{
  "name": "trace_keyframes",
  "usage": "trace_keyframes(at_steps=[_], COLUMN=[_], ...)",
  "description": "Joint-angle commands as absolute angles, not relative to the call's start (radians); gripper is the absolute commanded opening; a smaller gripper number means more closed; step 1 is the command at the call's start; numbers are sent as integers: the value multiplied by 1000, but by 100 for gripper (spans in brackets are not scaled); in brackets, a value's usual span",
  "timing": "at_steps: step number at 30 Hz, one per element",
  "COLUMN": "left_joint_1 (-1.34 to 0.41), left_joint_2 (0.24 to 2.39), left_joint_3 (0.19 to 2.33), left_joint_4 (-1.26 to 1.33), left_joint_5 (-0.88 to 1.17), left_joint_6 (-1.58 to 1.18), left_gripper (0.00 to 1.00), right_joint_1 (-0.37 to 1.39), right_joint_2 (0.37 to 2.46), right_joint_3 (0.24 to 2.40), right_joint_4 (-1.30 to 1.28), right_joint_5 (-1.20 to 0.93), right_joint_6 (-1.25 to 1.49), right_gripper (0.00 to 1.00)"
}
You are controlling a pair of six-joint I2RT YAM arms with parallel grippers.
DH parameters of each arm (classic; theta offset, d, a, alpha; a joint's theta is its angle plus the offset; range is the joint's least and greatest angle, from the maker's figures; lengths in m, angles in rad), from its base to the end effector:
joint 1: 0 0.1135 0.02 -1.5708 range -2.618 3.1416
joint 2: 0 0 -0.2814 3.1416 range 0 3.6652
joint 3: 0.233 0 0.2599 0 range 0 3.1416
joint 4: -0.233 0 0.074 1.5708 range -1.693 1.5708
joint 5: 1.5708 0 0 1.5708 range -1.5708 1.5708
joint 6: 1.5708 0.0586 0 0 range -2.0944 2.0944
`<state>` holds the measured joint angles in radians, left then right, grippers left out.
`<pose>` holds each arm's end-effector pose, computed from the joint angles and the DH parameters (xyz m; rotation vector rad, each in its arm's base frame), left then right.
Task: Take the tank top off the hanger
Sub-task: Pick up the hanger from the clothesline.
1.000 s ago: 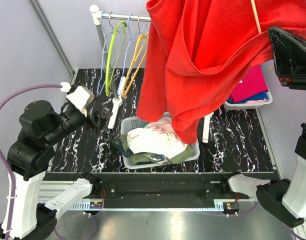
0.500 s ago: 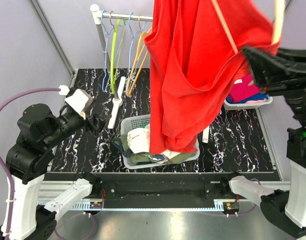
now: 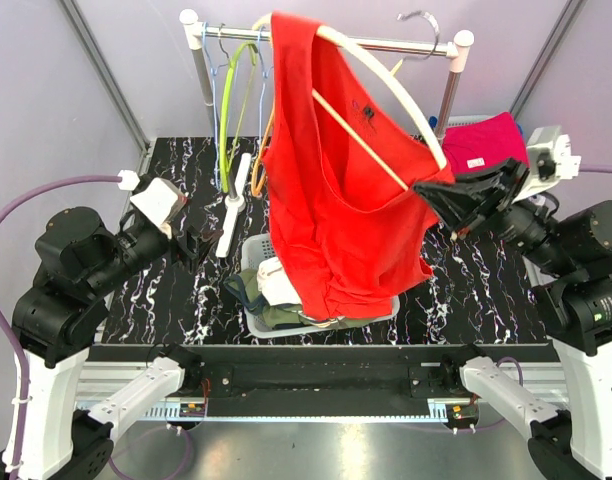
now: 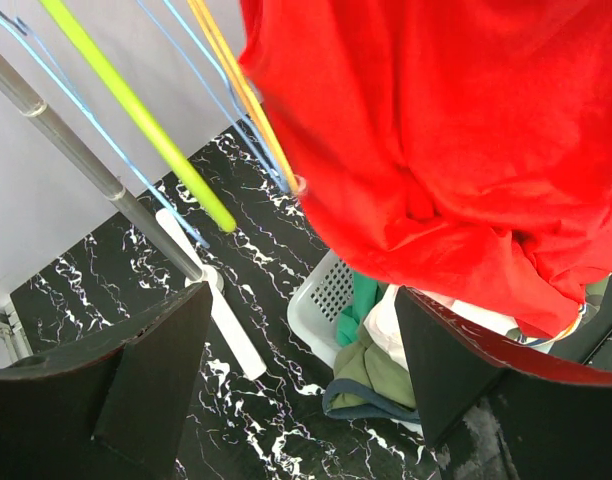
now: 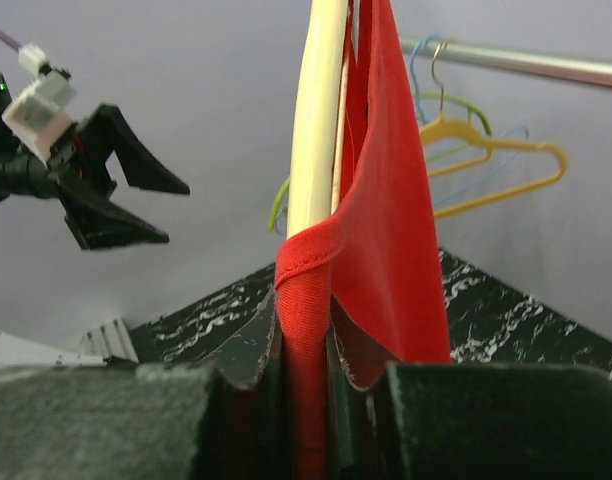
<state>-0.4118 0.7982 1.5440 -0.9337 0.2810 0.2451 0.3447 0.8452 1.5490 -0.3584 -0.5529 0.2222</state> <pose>0.0820 -0.0536 0.5063 0.7600 1.5937 -0.3680 0.0873 0.0640 0.5753 -0.5693 1.1942 0.8223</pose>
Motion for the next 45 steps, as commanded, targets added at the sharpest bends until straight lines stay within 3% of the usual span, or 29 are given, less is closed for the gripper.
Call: trace_keyframes(at_steps=[1,8,20,27,30,33,45], left_joint_1=[-408,-407,-407,-407,-407,-407,-408], left_joint_2=[811,824,822,833,838,890,1097], left_joint_3=[1575,1585,1630,1759,1792,1838,1881], left_joint_4=[-897,-903,-928,-1054,-1039,-996,-742], left_joint_5=[295,302,348,738,862,926,1026], left_joint_6=[256,265,317,475,531,483,221], left_gripper=[81,81,81,84,92,96,95], right_joint_1=[347,345,345,347,347,347,353], right_joint_2=[769,635,650,712,752,762,850], right_joint_3=[1508,1411,1385,1440,1486,1502,1580], right_joint_4=[-412,-523,-738,-840,-882,-859,-831], right_joint_5=[-633,-712,-850,-903,-914,-937,-988], right_joint_6=[170,153,87,-10,-64,-78,-152], right_gripper=[0,0,0,0,0,0,0])
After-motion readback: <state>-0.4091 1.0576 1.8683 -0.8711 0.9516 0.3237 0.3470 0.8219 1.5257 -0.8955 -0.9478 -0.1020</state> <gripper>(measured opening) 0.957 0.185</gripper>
